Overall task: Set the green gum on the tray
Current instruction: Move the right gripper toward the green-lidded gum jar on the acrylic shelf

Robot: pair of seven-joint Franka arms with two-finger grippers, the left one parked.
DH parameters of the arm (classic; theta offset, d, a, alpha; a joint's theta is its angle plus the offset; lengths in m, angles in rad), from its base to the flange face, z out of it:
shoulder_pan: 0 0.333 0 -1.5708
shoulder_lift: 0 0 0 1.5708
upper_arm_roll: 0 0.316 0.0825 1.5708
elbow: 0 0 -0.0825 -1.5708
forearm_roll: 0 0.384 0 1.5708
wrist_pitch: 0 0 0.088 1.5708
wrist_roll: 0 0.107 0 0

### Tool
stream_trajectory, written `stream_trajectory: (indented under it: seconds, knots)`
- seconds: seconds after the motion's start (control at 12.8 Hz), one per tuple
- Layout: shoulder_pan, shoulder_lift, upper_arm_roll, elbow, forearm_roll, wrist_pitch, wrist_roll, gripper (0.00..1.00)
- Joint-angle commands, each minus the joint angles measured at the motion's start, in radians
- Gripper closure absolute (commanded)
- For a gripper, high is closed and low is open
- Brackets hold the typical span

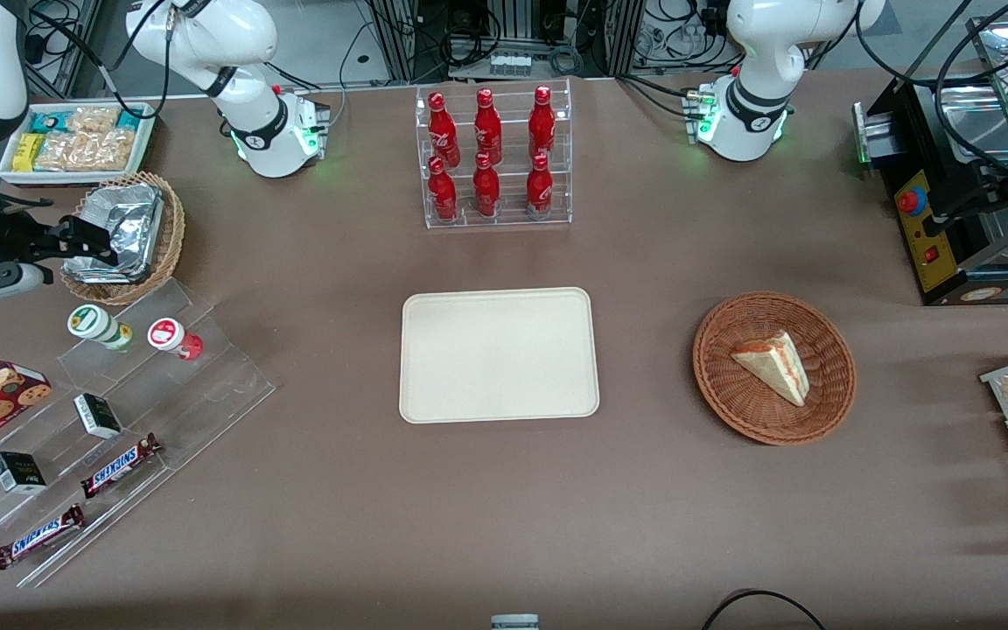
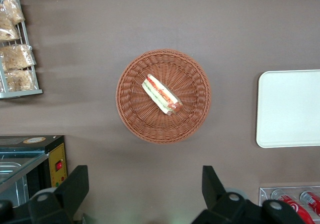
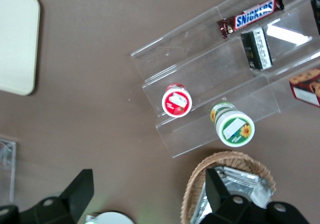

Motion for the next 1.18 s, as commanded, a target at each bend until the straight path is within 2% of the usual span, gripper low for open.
stream_trajectory:
  seconds: [0.0,0.16,0.47,1.1]
  knots:
    - [-0.033,-0.046,-0.015,-0.102,-0.022,0.084,-0.141,0.01]
    - [-0.084,-0.049,-0.018,-0.166,-0.022,0.188,-0.248,0.01]
    - [-0.101,-0.043,-0.047,-0.249,-0.030,0.349,-0.406,0.01]
    - [-0.105,0.042,-0.055,-0.274,-0.028,0.504,-0.440,0.01]
